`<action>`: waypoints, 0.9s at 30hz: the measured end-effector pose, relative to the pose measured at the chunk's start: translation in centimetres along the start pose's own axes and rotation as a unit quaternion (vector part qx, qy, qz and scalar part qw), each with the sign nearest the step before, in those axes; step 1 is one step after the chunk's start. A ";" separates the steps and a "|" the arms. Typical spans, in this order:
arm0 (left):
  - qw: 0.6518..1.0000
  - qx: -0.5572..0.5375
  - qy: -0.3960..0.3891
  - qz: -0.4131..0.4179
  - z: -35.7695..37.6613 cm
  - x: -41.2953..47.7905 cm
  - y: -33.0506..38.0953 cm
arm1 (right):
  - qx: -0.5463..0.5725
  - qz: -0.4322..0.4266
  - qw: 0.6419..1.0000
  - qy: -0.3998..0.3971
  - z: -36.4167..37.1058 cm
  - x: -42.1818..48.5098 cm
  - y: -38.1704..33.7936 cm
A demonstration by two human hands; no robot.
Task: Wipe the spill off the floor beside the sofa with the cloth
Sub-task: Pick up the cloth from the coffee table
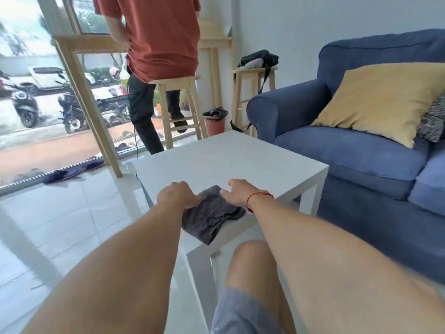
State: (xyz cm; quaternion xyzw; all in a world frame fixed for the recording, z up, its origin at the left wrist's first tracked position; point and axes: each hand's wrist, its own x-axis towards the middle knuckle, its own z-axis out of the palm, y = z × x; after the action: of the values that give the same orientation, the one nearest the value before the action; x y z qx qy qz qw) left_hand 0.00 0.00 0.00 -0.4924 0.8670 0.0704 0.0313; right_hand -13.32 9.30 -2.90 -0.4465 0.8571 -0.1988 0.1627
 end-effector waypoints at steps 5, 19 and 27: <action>0.983 0.014 -0.181 -0.030 0.2 -1.0 -0.4 | -0.042 0.031 0.998 -0.037 1.5 -0.1 -0.9; 0.925 -0.379 -0.024 0.023 1.6 0.9 6.7 | 0.229 0.067 0.965 0.109 -2.8 -2.1 3.6; 0.862 -0.479 -0.036 0.161 3.0 -2.3 21.8 | 0.393 0.238 0.855 0.239 -8.3 -8.3 14.7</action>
State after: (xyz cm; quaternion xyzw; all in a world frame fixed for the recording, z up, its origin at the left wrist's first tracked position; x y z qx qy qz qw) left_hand -17.56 13.40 -0.68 -0.2974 0.7922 0.4982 -0.1891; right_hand -22.82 25.50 -1.98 -0.0669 0.8000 -0.5751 0.1571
